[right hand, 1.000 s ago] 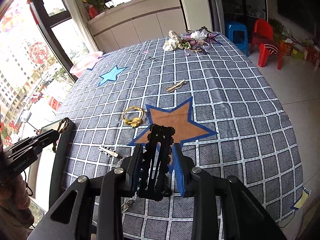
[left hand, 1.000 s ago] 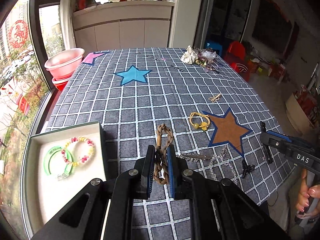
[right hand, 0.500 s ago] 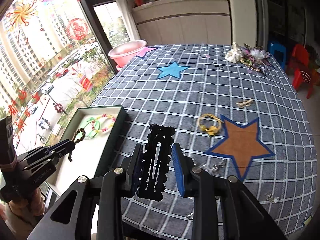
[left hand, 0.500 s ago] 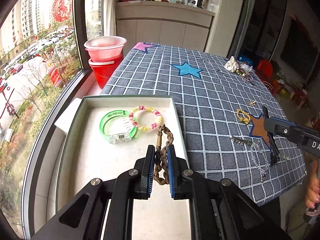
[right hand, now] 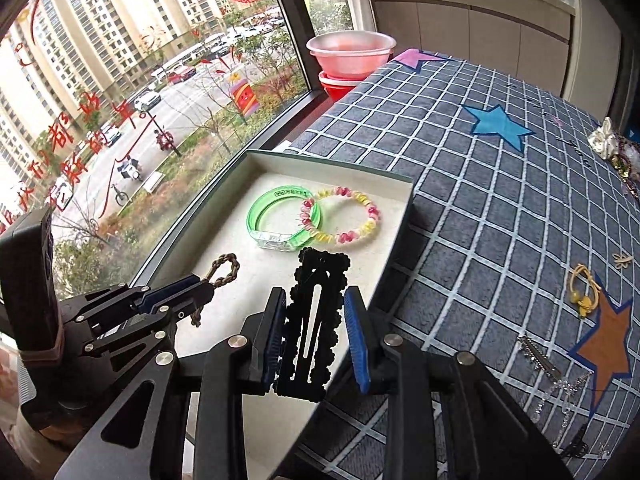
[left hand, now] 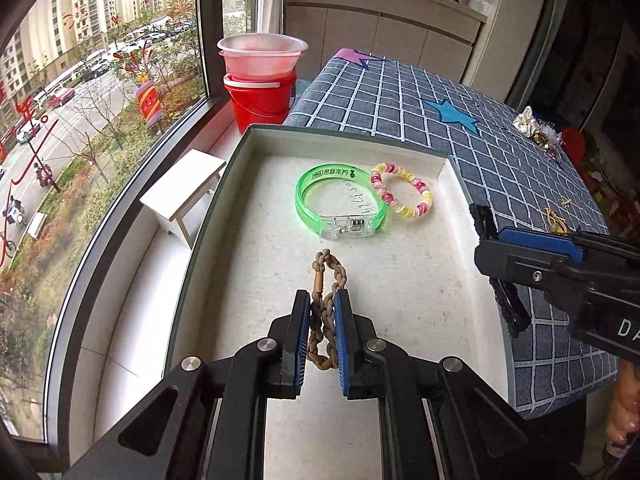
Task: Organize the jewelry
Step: 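Carry the rope bracelet into the white box and release while the right tool drops the black clip there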
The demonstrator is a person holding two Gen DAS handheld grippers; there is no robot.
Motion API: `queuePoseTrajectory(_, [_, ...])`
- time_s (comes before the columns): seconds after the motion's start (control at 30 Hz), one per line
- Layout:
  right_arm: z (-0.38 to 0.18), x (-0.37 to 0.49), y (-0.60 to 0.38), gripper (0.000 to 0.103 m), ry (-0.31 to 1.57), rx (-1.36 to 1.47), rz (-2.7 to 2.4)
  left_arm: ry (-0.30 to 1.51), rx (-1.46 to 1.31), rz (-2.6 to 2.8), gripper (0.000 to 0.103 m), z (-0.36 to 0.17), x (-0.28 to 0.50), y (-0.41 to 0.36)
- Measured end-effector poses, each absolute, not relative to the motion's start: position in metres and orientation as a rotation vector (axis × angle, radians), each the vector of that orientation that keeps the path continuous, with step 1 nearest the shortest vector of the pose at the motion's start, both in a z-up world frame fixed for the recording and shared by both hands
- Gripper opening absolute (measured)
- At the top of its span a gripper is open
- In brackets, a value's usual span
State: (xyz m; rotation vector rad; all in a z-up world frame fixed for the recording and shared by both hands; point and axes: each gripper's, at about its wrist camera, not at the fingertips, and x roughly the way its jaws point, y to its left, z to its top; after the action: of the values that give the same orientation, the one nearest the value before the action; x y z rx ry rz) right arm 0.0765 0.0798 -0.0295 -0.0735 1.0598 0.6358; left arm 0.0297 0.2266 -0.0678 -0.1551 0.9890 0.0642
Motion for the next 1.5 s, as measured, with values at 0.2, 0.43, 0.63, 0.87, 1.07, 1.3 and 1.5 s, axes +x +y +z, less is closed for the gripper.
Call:
queuePoseTrajectory(0.2, [-0.051, 0.087, 0.108, 0.032, 1.123, -0.123, 0.648, 1.012, -0.144, 0.069, 0.020, -0.078, 0.041, 0.232])
queuePoseTrajectory(0.43, [-0.069, 0.100, 0.116, 0.032, 1.172, -0.153, 0.616, 1.034, -0.138, 0.083, 0.020, -0.085, 0.054, 0.236])
queuePoseTrajectory(0.63, [-0.077, 0.117, 0.120, 0.032, 1.182, -0.171, 0.582, 1.060, -0.117, 0.116, 0.020, -0.091, 0.061, 0.238])
queuePoseTrajectory(0.87, [-0.083, 0.120, 0.126, 0.033, 1.173, -0.189, 0.565, 1.058, -0.092, 0.137, 0.021, -0.090, 0.058, 0.233])
queuePoseTrajectory(1.07, [-0.083, 0.120, 0.126, 0.033, 1.172, -0.187, 0.568, 1.060, -0.087, 0.149, 0.021, -0.089, 0.057, 0.231])
queuePoseTrajectory(1.3, [-0.078, 0.117, 0.120, 0.049, 1.176, -0.152, 0.578, 1.050, -0.066, 0.168, 0.021, -0.086, 0.054, 0.227])
queuePoseTrajectory(1.5, [-0.056, 0.114, 0.107, 0.062, 1.125, -0.106, 0.569, 1.024, -0.041, 0.205, 0.021, -0.078, 0.050, 0.224])
